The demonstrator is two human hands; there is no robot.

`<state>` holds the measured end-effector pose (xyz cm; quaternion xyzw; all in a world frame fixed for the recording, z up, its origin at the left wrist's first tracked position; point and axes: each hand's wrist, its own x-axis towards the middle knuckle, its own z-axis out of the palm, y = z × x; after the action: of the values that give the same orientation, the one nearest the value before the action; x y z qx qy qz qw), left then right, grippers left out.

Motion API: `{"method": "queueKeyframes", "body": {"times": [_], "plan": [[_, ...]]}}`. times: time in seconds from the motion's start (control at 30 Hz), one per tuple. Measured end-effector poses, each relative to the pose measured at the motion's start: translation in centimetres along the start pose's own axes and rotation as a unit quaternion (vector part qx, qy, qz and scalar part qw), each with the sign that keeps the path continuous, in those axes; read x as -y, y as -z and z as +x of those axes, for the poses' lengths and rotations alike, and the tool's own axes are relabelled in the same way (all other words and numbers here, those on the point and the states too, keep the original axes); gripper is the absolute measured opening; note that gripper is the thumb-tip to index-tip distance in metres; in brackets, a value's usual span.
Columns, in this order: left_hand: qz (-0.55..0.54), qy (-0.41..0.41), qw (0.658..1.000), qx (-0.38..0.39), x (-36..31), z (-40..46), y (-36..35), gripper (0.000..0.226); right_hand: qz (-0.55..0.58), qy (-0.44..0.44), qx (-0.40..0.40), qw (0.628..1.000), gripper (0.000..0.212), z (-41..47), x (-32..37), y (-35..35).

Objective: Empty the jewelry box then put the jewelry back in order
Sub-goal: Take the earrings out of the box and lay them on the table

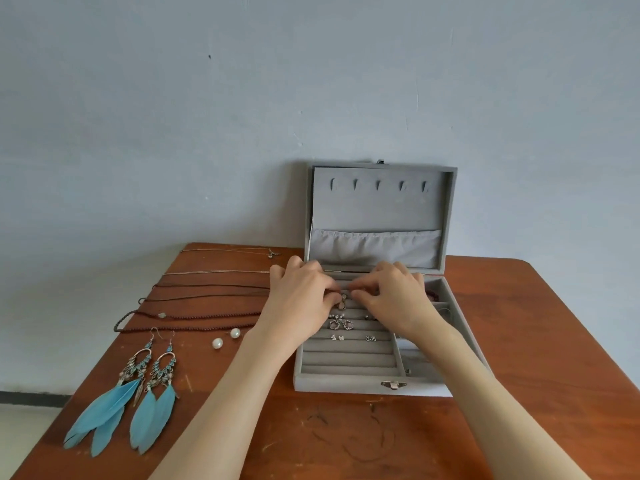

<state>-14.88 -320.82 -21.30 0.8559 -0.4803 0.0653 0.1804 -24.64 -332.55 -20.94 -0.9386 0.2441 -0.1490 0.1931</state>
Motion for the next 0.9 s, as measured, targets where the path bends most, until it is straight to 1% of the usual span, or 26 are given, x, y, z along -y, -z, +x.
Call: {"method": "queueKeyframes", "body": {"times": [0.17, 0.27, 0.47, 0.6, 0.7, 0.8, 0.9], "plan": [[-0.03, 0.007, 0.999, 0.015, 0.5, -0.2, -0.2, 0.02, -0.022, 0.041, -0.007, 0.999, 0.025, -0.3, 0.3, -0.5], [-0.05, 0.011, 0.999, 0.014, 0.8, -0.3, -0.2, 0.017, -0.011, 0.032, -0.013, 0.999, 0.018, -0.1, 0.4, -0.5], [-0.033, 0.005, 0.999, -0.005, 0.6, -0.3, -0.5, 0.012, 0.032, 0.027, 0.01, 0.999, 0.001, 0.0, 0.3, -0.8], [-0.05, -0.003, 0.999, -0.009, 0.6, -0.3, -0.3, 0.002, 0.036, 0.035, 0.023, 0.998, 0.006, 0.1, 0.3, -0.5], [-0.089, 0.0, 0.996, -0.014, 0.7, -0.4, -0.2, 0.01, 0.056, 0.04, 0.034, 0.997, 0.013, 0.1, 0.3, 0.2], [-0.132, 0.028, 0.99, -0.046, 0.9, -0.7, 0.0, 0.012, 0.102, 0.039, 0.027, 0.994, 0.022, 0.2, 0.1, 0.8], [-0.116, 0.015, 0.99, -0.074, 0.7, -1.0, 0.5, 0.01, 0.127, 0.04, 0.01, 0.991, 0.025, 0.2, 0.3, 1.2]]}}
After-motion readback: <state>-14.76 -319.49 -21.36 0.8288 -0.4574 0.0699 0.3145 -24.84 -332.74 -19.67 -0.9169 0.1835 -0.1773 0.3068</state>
